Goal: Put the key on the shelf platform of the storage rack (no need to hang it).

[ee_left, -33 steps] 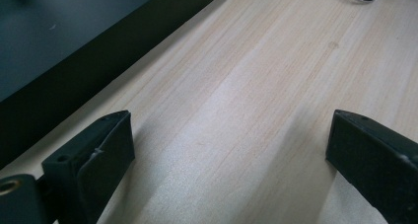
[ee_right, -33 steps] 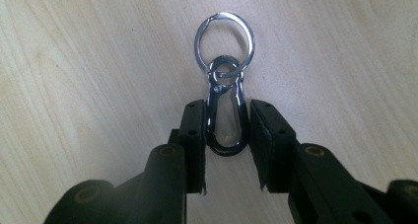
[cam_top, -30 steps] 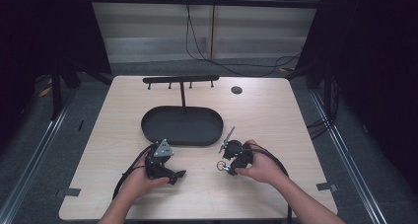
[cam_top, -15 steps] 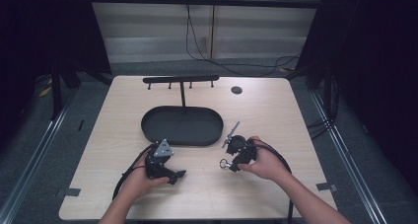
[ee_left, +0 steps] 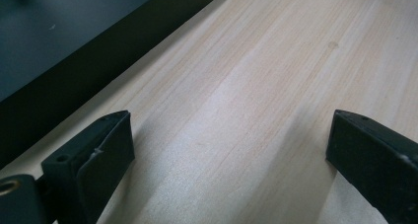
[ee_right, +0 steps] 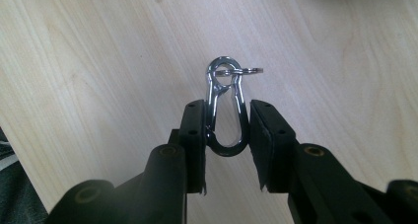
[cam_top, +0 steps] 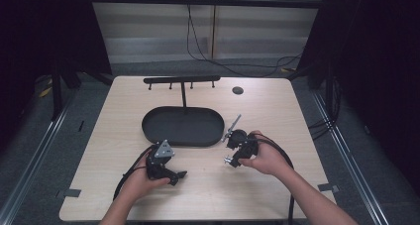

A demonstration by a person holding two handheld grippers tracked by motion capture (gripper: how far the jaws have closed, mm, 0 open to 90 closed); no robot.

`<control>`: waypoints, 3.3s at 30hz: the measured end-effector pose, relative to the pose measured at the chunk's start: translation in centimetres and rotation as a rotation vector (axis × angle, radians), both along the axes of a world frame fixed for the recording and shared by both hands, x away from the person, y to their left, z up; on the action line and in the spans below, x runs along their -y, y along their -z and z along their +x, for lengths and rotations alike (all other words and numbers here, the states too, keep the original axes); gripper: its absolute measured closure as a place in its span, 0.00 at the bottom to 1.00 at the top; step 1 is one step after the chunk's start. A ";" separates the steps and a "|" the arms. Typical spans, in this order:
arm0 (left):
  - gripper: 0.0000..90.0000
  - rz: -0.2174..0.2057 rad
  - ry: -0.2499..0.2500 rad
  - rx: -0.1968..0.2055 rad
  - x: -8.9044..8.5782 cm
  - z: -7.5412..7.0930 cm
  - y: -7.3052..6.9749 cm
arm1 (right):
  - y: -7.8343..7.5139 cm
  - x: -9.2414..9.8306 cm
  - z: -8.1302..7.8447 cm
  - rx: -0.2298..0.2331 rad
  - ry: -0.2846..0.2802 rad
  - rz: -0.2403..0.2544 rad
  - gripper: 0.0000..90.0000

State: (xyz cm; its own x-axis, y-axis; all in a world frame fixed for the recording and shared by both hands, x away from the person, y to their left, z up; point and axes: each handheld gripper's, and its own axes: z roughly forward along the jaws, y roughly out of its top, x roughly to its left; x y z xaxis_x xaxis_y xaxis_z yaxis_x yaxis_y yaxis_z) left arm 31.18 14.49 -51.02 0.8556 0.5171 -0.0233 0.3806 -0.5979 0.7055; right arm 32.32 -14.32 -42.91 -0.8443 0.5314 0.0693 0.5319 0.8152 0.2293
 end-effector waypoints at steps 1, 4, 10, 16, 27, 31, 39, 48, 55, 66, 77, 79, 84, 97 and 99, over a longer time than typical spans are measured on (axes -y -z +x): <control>0.04 0.000 0.000 0.000 0.0 0.0 0.0 | -0.1 -0.1 0.1 0.001 -0.002 0.001 0.77; 0.04 0.000 0.001 0.000 0.0 0.0 0.0 | -0.3 -0.4 0.2 0.000 -0.007 -0.004 0.77; 0.04 -0.001 0.002 -0.002 0.0 0.0 0.0 | -0.7 -0.9 0.5 0.001 -0.011 -0.005 0.77; 0.04 0.002 0.004 -0.002 0.0 0.0 0.0 | -1.3 -1.4 1.1 0.003 -0.011 -0.008 0.77; 0.03 -0.004 0.000 -0.002 0.0 0.0 0.0 | -2.5 -1.7 1.9 0.002 -0.005 -0.007 0.77; 0.03 -0.009 -0.004 0.000 0.1 0.0 0.0 | -2.9 -1.7 2.2 0.007 -0.002 -0.007 0.77; 0.03 -0.003 0.004 0.000 0.0 0.0 0.0 | -3.5 -2.0 2.7 0.014 -0.003 -0.009 0.77; 0.03 -0.010 -0.004 -0.001 0.1 0.0 0.0 | -4.0 -2.7 3.2 0.020 -0.007 -0.013 0.77; 0.03 -0.003 -0.001 0.003 0.0 0.0 0.0 | -4.9 -3.0 3.7 0.024 -0.007 -0.014 0.77; 0.03 -0.004 0.001 0.000 0.0 0.0 0.0 | -5.8 -3.5 4.4 0.038 -0.015 -0.018 0.77; 0.03 -0.002 0.001 0.000 0.0 0.0 0.0 | -6.4 -3.9 4.9 0.041 -0.014 -0.013 0.77; 0.03 -0.007 -0.003 -0.001 0.1 0.0 0.0 | -6.5 -4.0 5.0 0.042 -0.013 -0.012 0.77; 0.03 0.001 0.003 -0.002 0.0 0.0 0.0 | -6.7 -4.1 5.2 0.043 -0.014 -0.017 0.77; 0.03 0.002 0.004 -0.002 0.0 0.0 0.0 | -7.2 -3.6 6.3 0.041 0.008 -0.003 0.77; 0.03 -0.005 -0.001 -0.004 0.1 0.0 0.0 | -7.3 -3.5 6.6 0.041 0.018 -0.006 0.77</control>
